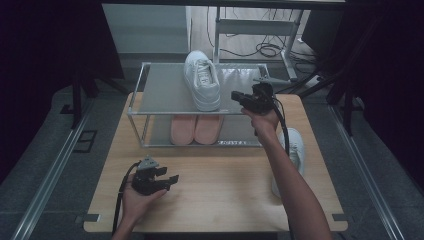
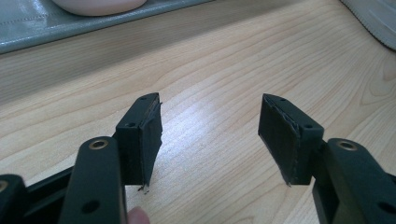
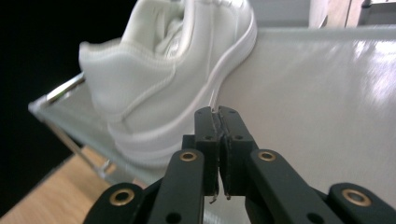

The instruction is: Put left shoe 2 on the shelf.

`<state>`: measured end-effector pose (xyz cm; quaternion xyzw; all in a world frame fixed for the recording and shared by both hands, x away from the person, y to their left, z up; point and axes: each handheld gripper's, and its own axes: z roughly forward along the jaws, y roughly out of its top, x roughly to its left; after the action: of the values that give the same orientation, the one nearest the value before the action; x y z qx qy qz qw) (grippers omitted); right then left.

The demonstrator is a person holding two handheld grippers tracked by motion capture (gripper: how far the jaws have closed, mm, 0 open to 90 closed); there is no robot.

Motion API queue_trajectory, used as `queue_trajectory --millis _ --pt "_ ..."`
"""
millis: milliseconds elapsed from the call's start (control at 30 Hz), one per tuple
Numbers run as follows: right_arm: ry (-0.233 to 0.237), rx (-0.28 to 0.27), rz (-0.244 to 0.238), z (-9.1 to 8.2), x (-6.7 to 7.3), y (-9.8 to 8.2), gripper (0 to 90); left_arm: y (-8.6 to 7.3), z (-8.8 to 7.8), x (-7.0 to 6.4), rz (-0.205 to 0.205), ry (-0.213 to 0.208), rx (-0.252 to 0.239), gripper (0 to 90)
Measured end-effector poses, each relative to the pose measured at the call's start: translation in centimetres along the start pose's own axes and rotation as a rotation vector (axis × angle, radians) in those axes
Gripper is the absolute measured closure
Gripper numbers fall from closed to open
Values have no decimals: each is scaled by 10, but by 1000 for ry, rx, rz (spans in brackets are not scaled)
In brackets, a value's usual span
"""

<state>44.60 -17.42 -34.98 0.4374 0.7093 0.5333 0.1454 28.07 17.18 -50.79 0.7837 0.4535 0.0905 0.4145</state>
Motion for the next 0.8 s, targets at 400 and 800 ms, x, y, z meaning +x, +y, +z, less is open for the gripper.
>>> queue_trajectory --millis 400,800 --pt "33 25 -28 4 8 -19 890 0 1 -2 3 2 0 400" --pt "51 29 -46 19 20 -15 891 0 0 -1 0 5 -5 400"
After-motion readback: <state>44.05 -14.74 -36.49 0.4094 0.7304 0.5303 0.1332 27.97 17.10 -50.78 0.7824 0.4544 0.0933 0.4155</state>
